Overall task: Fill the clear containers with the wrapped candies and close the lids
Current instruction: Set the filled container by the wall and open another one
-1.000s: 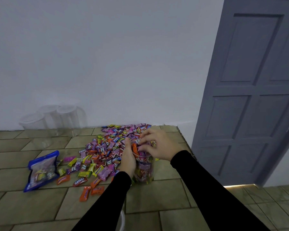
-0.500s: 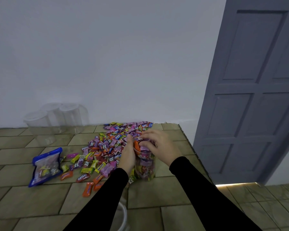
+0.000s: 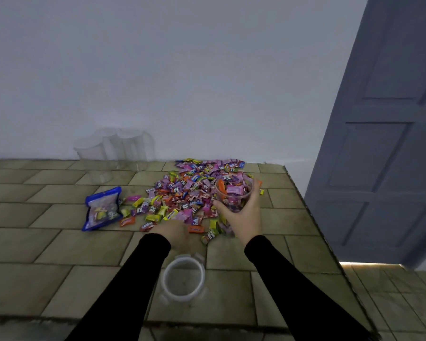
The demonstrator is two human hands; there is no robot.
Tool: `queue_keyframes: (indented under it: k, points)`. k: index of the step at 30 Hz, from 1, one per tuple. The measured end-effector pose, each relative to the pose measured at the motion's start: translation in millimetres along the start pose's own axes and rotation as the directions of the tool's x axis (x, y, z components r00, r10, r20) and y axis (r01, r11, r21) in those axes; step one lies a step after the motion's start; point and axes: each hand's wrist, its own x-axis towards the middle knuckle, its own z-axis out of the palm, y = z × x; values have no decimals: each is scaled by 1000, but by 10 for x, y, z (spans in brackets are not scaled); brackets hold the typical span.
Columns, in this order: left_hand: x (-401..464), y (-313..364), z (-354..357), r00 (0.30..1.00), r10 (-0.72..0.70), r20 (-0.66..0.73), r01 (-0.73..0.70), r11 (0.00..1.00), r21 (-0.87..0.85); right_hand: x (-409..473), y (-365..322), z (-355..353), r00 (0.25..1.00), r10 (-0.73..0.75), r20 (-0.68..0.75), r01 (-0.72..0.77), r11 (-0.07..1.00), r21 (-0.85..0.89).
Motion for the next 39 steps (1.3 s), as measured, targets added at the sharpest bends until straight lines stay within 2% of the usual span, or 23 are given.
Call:
queue_keyframes:
  k: [2,5,14,17,24,29,39]
  points:
    - [-15,-58,121,999,-35,2,35,998,46,-4,43,54,999,18,-30,-19,1000,-21]
    - [-48,-113,220,994,-66,-86,60,996,-68,-6,37,94,998,42,-55,-43,999,-13]
    - [-130,-186,315,963,20,-268,-50,993,-108,-33,-61,125,997,51,-62,-49,998,44]
    - [-133,-220,248,944,10,-329,-62,987,-148,-4,-171,142,998,41,-54,-39,998,51]
    - [-107,-397,6,867,-122,-484,-62,936,-347,177,-379,352,999,-39,-3,40,997,60]
    - [-41,-669,-149,822,-295,-487,-47,817,-575,359,-524,611,996,-80,49,76,994,74]
    - [189,-1426,-489,730,-499,-467,-42,650,-759,815,-575,1535,985,-83,148,65,990,123]
